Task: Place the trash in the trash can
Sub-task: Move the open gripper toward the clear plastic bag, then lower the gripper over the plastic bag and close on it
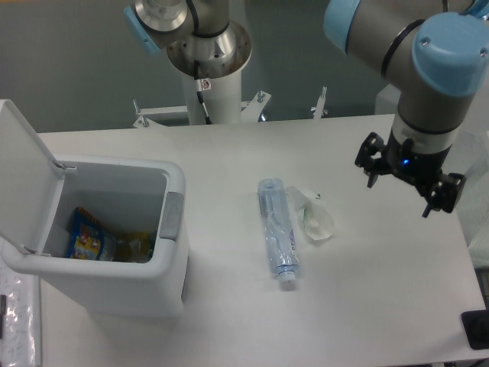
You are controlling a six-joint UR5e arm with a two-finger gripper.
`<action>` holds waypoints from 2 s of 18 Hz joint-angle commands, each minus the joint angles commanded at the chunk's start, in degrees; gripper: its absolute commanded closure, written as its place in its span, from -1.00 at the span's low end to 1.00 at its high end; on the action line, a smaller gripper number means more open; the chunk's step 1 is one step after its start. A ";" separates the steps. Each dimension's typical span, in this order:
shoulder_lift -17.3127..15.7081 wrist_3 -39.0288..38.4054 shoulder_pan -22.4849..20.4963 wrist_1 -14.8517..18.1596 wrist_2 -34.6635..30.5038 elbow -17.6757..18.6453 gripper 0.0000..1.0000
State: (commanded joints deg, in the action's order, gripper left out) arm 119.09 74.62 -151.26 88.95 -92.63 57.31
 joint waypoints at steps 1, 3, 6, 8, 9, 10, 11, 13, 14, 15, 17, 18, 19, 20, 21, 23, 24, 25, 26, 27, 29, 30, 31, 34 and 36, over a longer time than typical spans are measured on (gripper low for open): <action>0.17 -0.09 -0.09 -0.09 0.00 -0.35 -1.00; 1.23 0.09 -0.18 -0.18 0.60 -0.27 -1.00; 2.63 -0.35 -0.61 -0.44 1.05 -0.79 -1.00; 1.76 -4.37 -0.35 -2.88 1.93 1.56 -1.00; 0.54 -6.74 -0.35 -6.73 2.10 3.41 -1.00; -0.43 -8.42 0.17 -10.34 3.76 5.25 -1.00; -1.22 -10.00 0.70 -12.02 8.73 6.75 -1.00; -2.98 -13.87 0.79 -10.74 16.06 6.59 -1.00; -3.51 -15.10 0.96 -8.98 16.17 6.76 -1.00; -3.43 -15.99 1.49 -8.18 15.91 7.11 -1.00; -3.78 -17.22 1.67 -8.00 15.64 9.21 -1.00; -4.04 -17.92 1.67 -7.82 15.64 10.71 -1.00; -4.13 -18.28 1.58 -7.82 15.64 12.29 -1.00; -4.22 -18.98 1.58 -7.65 15.64 13.26 -1.00; -4.13 -20.98 1.67 -7.73 15.55 14.05 -1.00; -3.87 -24.24 1.84 -8.35 15.20 15.11 -1.00; -3.52 -24.60 1.84 -8.52 15.20 15.38 -1.00; -3.52 -24.52 1.84 -8.44 15.11 15.55 -1.00; -3.52 -24.52 1.32 -8.44 15.03 15.90 -1.00; -3.43 -24.35 0.79 -8.61 14.07 16.69 -1.00; -3.08 -24.26 0.00 -8.70 8.90 17.49 -1.00; -3.16 -24.17 0.00 -8.44 5.74 17.75 -1.00; -3.25 -24.26 -0.26 -8.09 3.79 18.36 -1.00; -3.78 -25.48 -0.09 -8.35 3.25 20.74 -1.00; -4.04 -25.92 0.09 -8.35 3.07 21.79 -1.00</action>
State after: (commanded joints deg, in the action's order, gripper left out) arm 115.05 48.69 -151.17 80.60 -89.56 79.09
